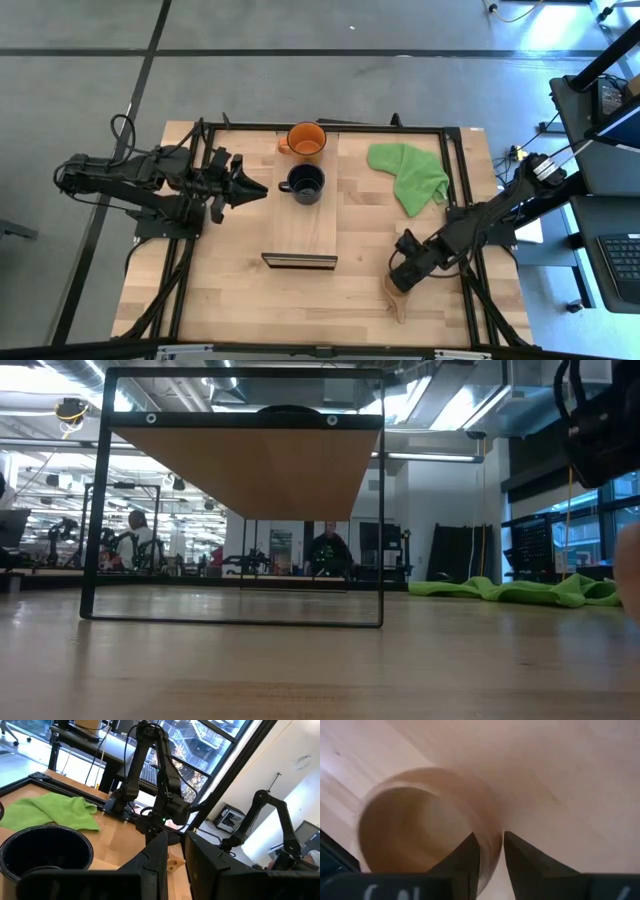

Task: Stack small to large cups/mugs on shelf
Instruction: Put the brown mug on the shelf

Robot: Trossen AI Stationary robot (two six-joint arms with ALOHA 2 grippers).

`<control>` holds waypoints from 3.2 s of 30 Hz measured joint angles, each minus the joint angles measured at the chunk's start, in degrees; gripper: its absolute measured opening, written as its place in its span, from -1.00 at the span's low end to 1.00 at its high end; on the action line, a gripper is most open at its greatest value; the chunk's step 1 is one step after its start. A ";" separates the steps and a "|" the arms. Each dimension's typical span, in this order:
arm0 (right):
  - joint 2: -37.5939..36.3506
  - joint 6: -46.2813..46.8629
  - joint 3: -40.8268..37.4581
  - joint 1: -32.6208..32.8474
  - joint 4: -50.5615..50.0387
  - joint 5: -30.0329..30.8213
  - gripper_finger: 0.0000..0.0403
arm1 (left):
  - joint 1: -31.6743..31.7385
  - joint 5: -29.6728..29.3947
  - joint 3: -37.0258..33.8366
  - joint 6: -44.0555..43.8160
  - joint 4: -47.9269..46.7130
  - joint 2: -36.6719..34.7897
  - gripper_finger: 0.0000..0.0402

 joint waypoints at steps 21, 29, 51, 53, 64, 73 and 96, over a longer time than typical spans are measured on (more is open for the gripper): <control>-0.04 24.97 9.01 -0.19 -2.17 18.97 -0.84 | 0.00 1.51 -0.03 1.55 -1.79 -0.37 -0.69; -2.34 24.38 21.81 -0.17 -14.87 19.26 -0.84 | 0.00 1.53 -0.07 3.09 -1.59 -1.99 -0.69; -3.36 35.68 18.68 -0.18 -18.46 9.92 -0.84 | 0.04 0.00 -0.07 0.53 -6.02 -2.29 -0.69; -3.36 36.69 14.79 -0.03 -13.21 9.20 -0.84 | 0.02 0.00 -0.07 0.49 -6.01 -2.32 -0.69; -3.36 36.88 7.39 -2.84 -13.82 6.03 -0.82 | 0.04 0.00 -0.04 -1.01 -7.10 -2.30 -0.69; -3.40 35.18 3.00 -2.89 -12.58 0.65 -0.68 | 0.04 -1.53 -0.02 -1.01 -7.08 -2.32 -0.69; -3.39 28.92 1.60 -2.75 -7.72 3.56 -0.30 | 0.04 -2.90 -0.02 -2.94 -6.95 -2.32 -0.69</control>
